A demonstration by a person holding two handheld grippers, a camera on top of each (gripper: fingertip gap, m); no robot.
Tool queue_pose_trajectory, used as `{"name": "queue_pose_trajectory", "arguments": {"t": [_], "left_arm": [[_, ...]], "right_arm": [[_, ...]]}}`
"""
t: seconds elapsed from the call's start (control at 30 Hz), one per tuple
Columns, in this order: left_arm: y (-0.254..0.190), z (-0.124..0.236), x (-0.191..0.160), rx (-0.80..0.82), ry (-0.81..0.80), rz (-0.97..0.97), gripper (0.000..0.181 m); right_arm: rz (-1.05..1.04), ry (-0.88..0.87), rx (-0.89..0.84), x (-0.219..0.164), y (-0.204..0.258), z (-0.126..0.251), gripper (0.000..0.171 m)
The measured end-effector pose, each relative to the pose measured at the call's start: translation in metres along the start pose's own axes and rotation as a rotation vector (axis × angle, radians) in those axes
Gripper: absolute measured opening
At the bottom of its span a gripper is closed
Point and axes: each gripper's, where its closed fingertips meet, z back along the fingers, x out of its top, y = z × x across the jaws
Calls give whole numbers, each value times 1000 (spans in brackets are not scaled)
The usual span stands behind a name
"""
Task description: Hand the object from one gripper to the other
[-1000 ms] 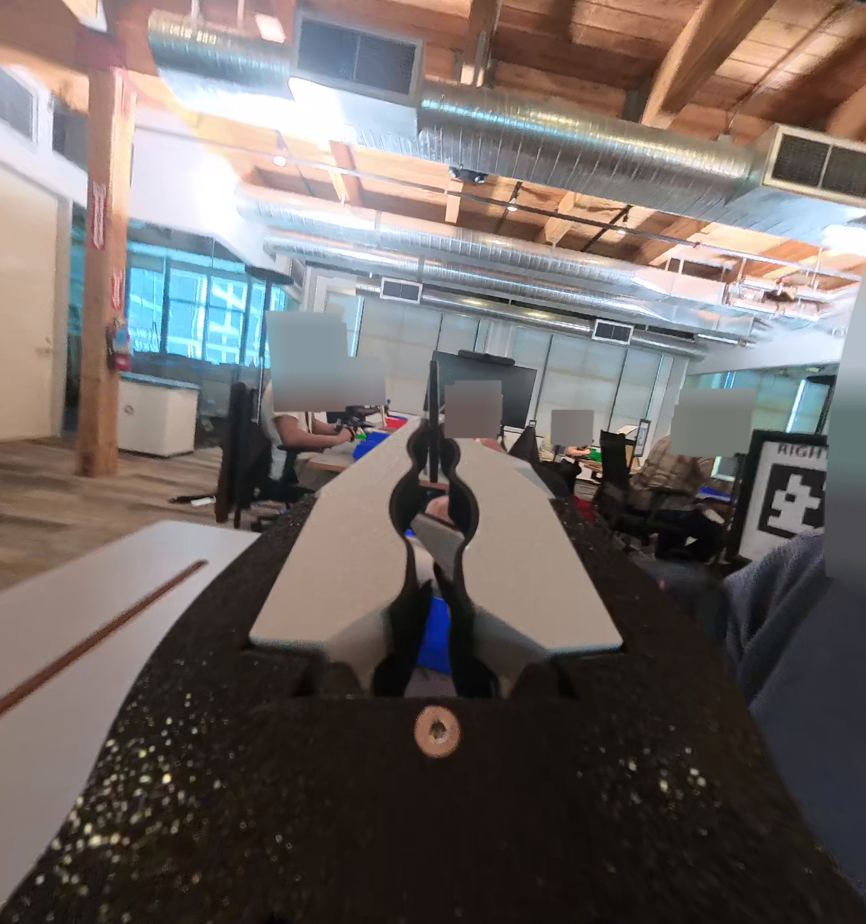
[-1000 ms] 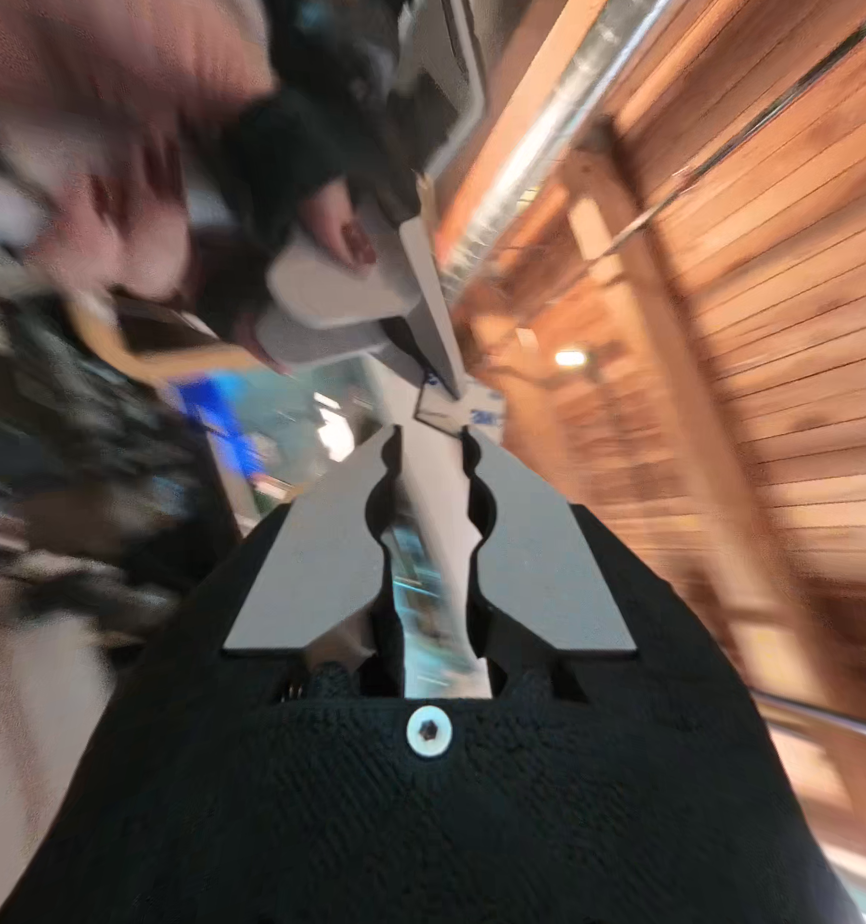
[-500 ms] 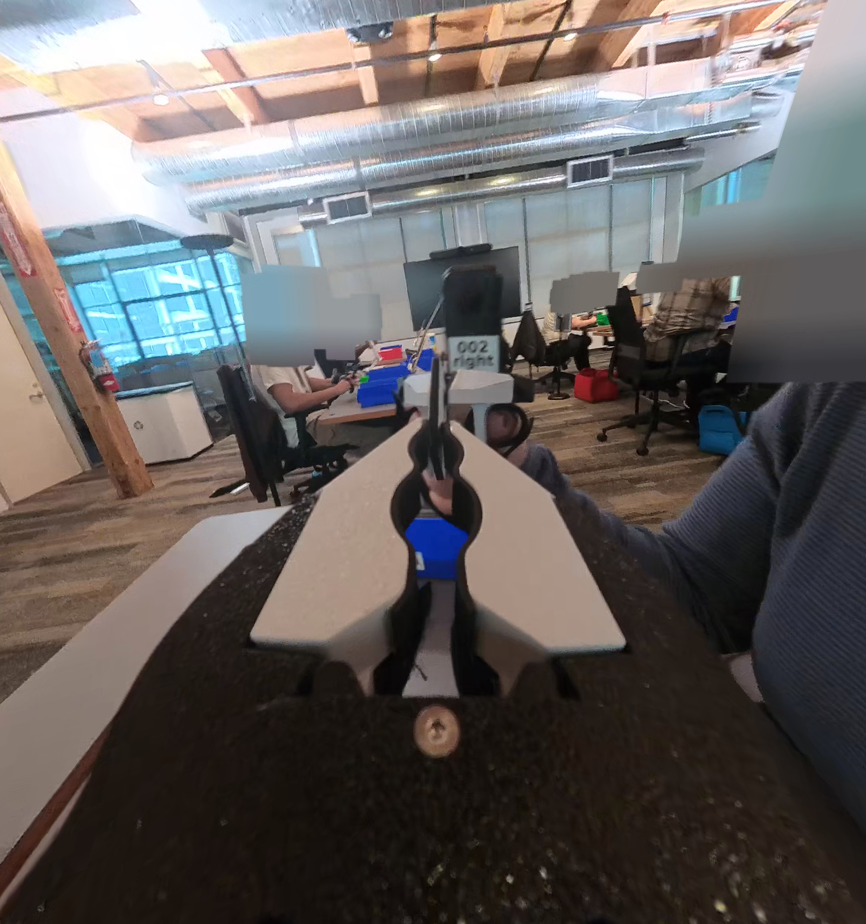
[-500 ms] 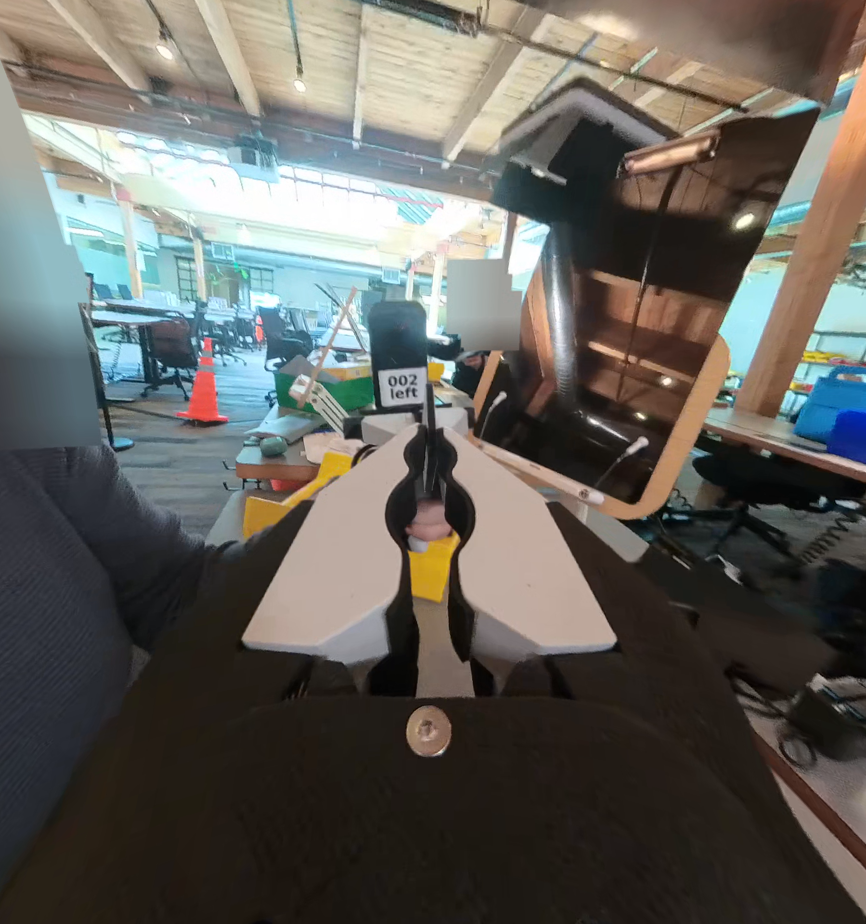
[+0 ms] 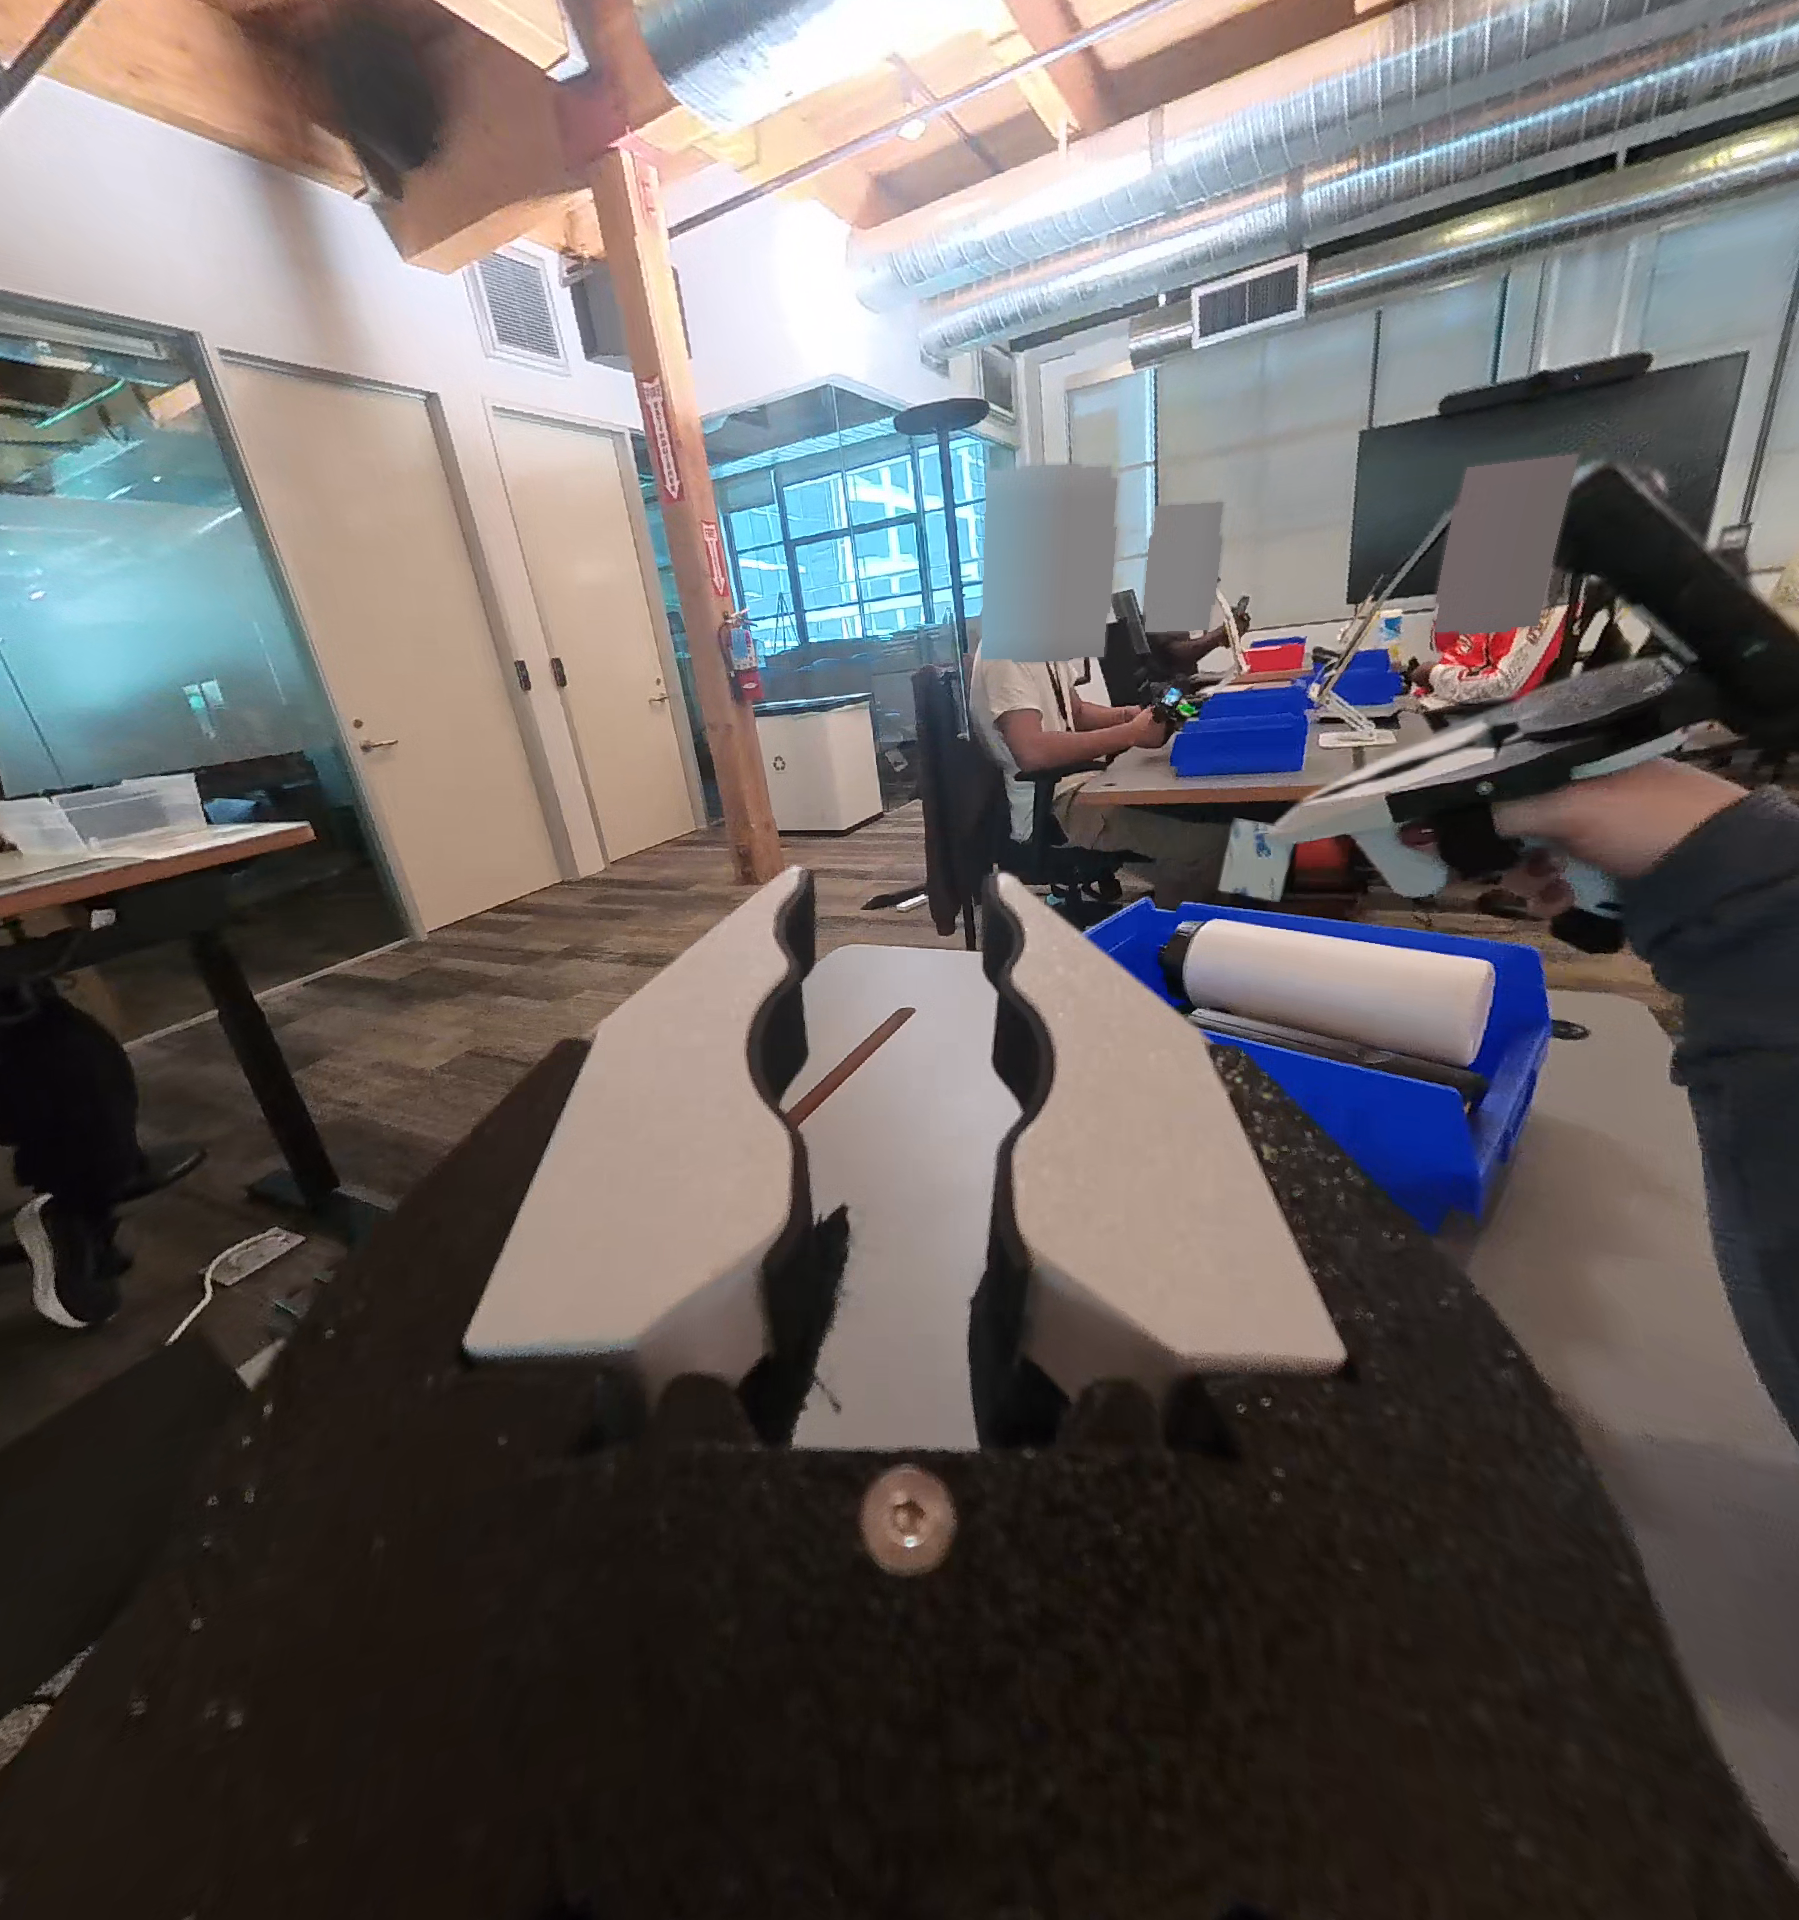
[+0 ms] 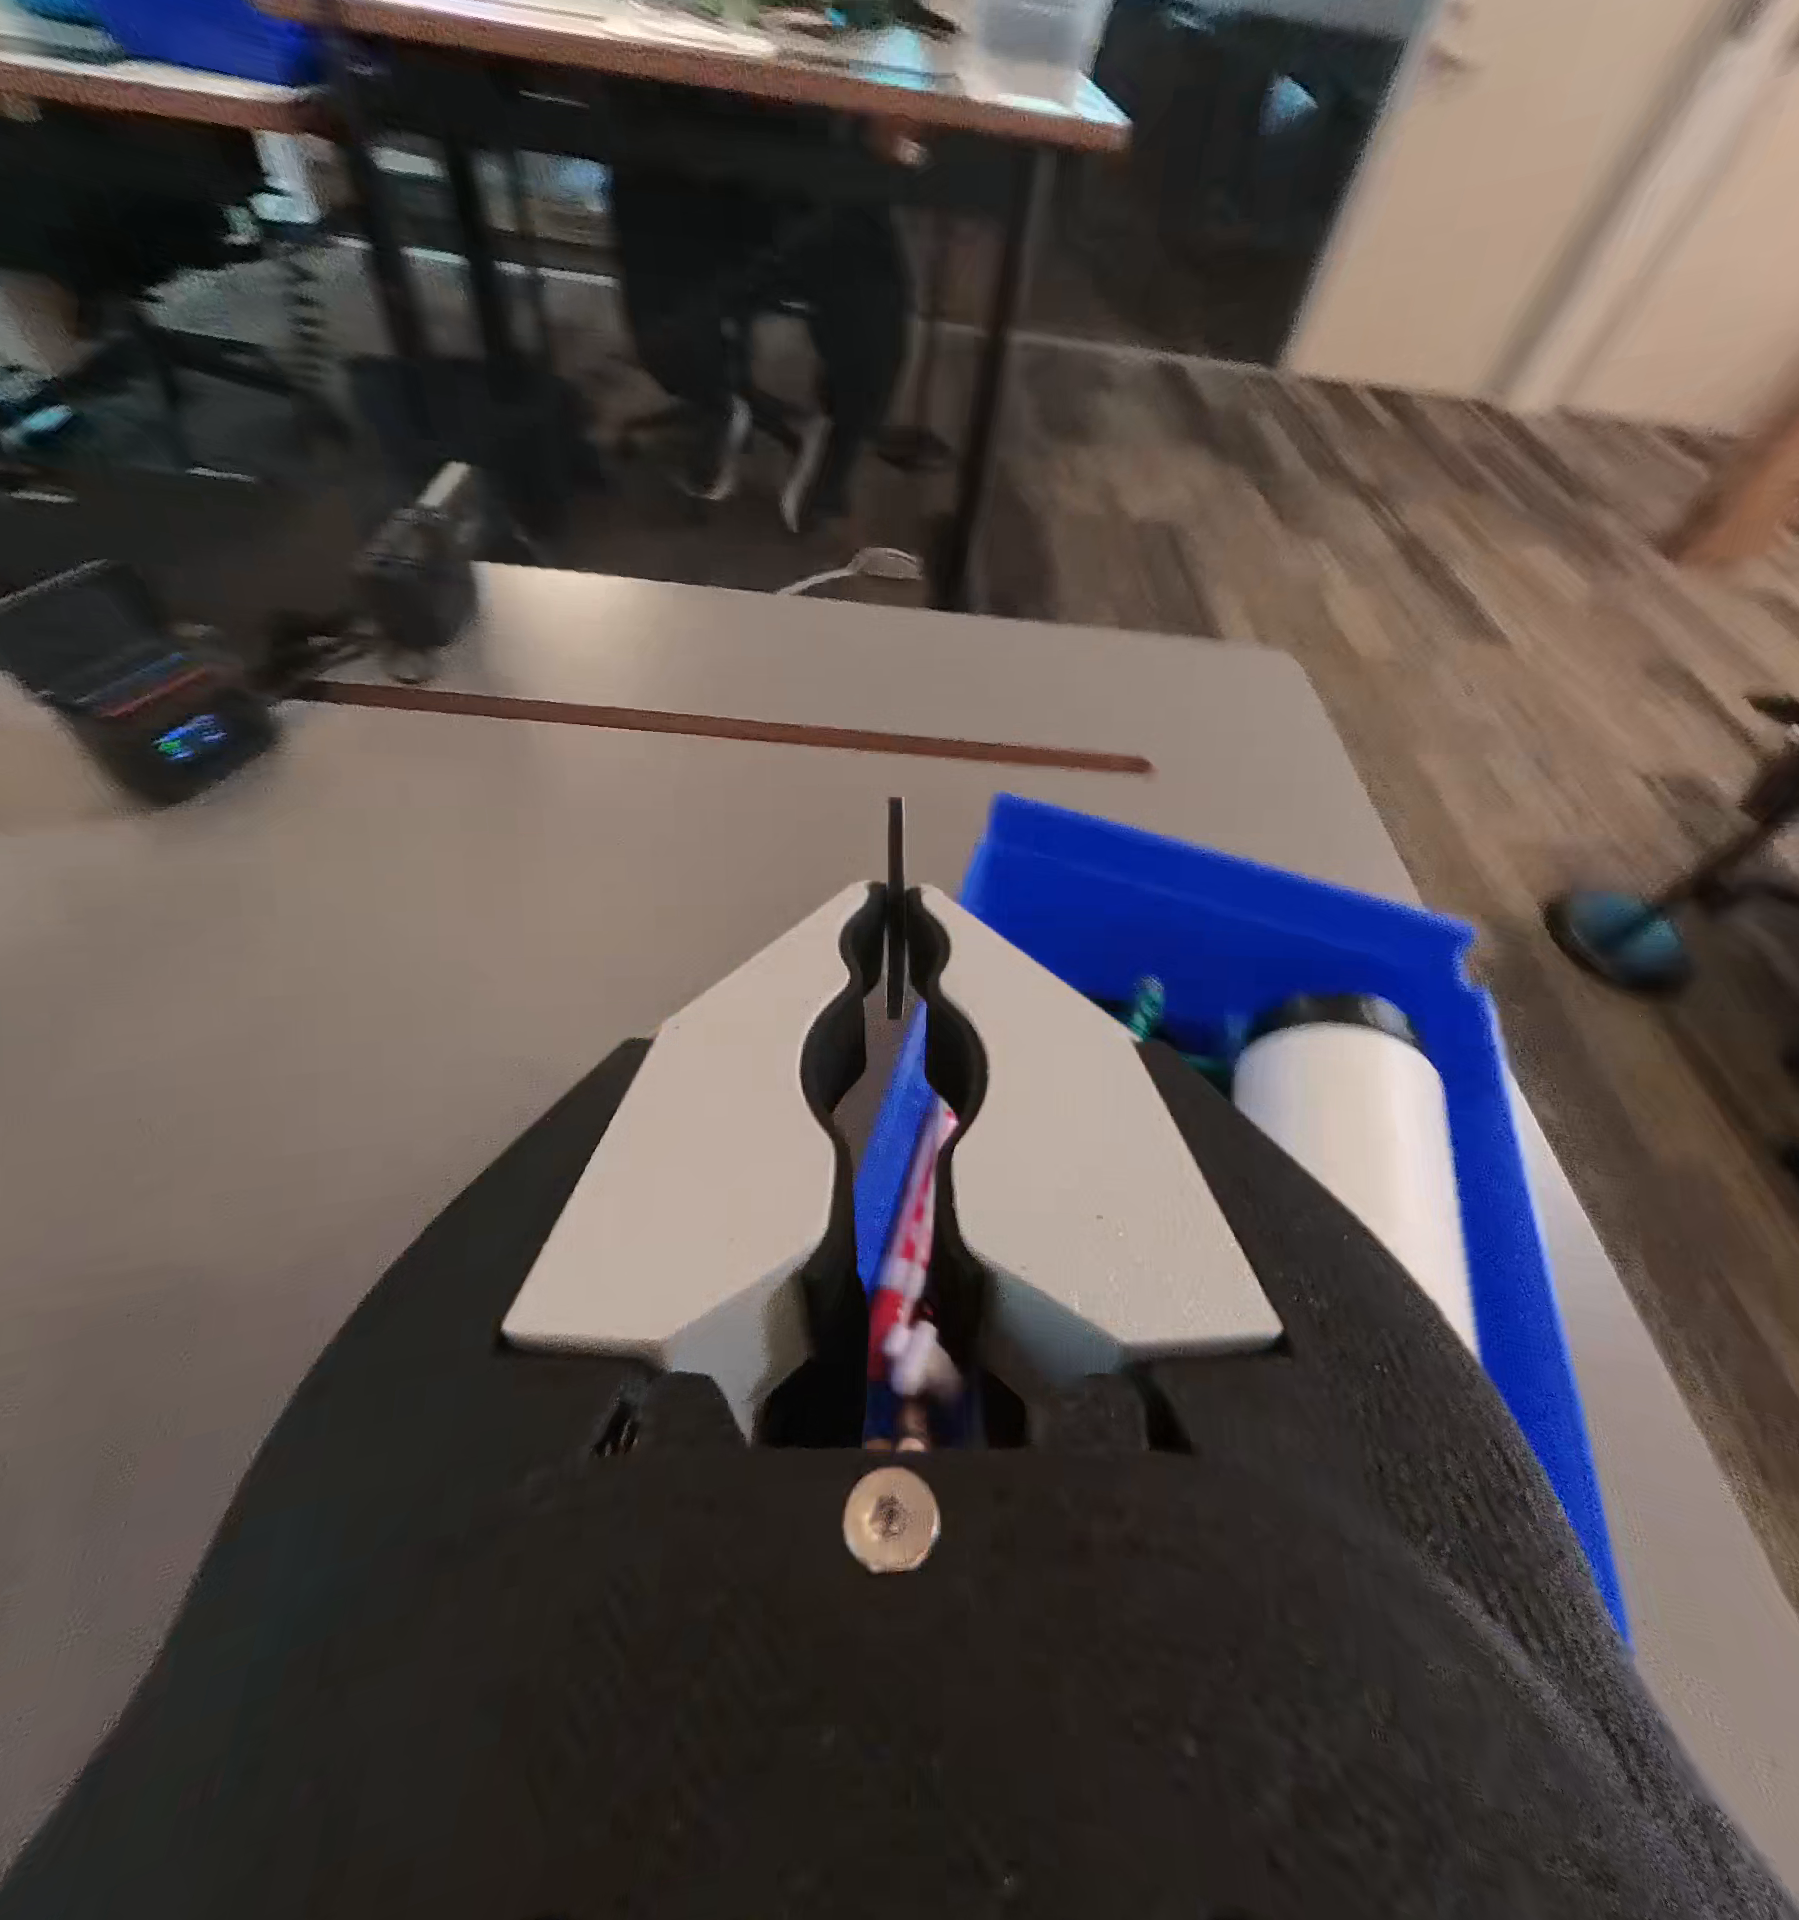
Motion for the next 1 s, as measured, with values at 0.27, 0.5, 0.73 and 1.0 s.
{"name": "queue_pose_trajectory", "arguments": {"t": [0.27,0.5,0.73,1.0], "left_arm": [[15,5,-4,45,17,68,31],[22,10,-3,113,49,80,35],[22,56,-5,271,161,165,49],[76,213,-49,691,662,101,30]], "right_arm": [[-80,132,-84,-31,-27,-24,19],[27,15,-23,5,8,-30,20],[194,-76,134,29,63,-35,17],[205,-176,243,45,87,-28,16]]}}
